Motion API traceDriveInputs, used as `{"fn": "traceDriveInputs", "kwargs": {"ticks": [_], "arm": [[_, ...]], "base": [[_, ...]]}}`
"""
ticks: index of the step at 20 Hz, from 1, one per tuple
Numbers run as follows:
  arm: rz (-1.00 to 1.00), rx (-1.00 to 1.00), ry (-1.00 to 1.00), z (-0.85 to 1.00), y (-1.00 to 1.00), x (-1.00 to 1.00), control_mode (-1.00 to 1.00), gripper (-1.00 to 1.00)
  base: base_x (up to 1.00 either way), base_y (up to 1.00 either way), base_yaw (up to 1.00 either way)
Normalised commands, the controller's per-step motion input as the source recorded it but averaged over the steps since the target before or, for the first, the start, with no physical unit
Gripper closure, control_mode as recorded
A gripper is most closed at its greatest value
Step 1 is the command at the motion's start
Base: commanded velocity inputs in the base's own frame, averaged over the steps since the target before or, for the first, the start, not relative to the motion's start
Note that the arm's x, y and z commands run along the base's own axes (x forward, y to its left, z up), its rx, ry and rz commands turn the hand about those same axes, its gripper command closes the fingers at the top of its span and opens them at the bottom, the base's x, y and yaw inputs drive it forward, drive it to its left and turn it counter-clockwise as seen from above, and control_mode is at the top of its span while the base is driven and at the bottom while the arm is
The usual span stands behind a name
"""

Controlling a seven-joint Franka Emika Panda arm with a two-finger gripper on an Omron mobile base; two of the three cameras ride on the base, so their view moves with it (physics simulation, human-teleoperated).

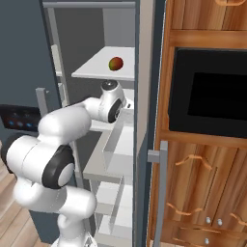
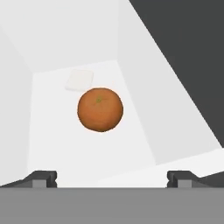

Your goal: Pick up the tangerine and mango from the fridge and place one fruit on each plate on the dining counter.

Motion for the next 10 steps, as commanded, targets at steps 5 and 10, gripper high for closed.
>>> {"fn": "traceDriveInputs", "kwargs": {"ticks": [5,10], "arm": [[0.00,0.00,0.00,-0.31,0.00,0.24,-1.00,-1.00],[0.00,0.00,0.00,-0.10,0.00,0.50,-1.00,-1.00]], "base": [[0.00,0.00,0.00],[0.00,0.00,0.00]]}}
